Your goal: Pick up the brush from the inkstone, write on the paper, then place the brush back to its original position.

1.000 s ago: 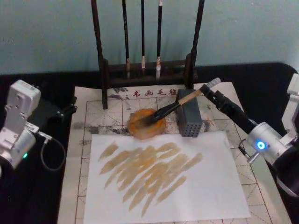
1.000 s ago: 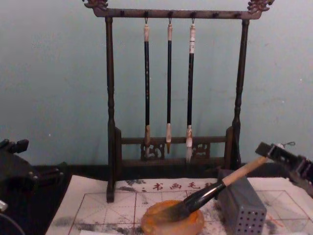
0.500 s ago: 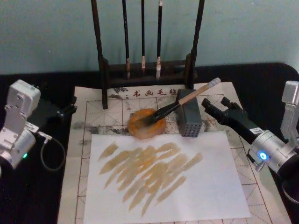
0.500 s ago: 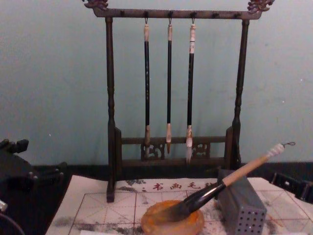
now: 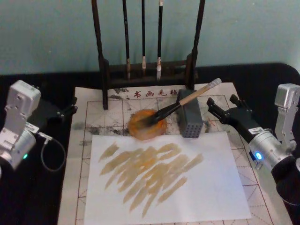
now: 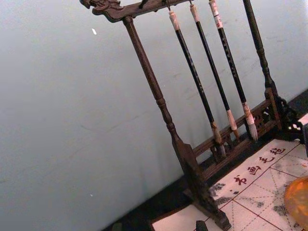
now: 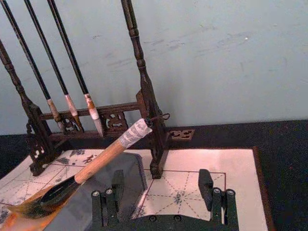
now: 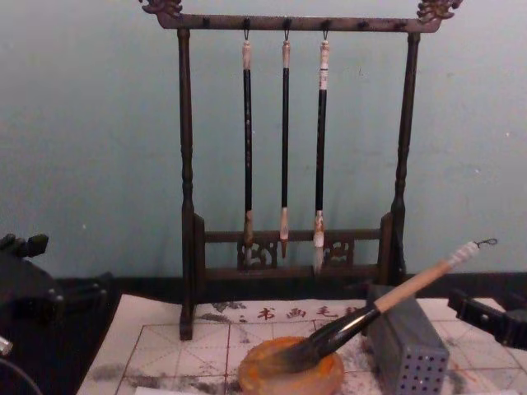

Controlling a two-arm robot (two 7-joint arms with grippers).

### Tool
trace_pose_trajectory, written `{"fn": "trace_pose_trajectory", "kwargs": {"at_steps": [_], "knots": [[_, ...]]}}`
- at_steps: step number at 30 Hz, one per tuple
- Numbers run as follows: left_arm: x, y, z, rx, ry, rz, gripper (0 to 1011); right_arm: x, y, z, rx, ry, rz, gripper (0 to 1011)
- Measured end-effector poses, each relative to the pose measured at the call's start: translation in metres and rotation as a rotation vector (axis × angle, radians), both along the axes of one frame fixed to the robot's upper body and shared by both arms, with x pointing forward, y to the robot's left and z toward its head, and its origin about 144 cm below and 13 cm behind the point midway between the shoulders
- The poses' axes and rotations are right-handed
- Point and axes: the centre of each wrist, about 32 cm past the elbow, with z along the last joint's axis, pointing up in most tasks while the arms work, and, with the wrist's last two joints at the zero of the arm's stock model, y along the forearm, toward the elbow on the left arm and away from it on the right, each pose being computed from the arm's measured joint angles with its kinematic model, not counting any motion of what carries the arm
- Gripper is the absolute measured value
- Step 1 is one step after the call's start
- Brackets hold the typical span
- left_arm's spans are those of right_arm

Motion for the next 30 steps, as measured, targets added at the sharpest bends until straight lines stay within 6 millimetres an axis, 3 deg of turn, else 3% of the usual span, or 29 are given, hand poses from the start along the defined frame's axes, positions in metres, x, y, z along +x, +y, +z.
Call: {"fn": "trace_pose_trajectory", "kwargs": {"at_steps": [30], "knots": [[0.0, 0.0, 0.0, 0.0, 0.0, 0.0, 1001, 0.0011, 0.0009, -0.0011, 0.004, 0.004, -0.015, 1000]]}}
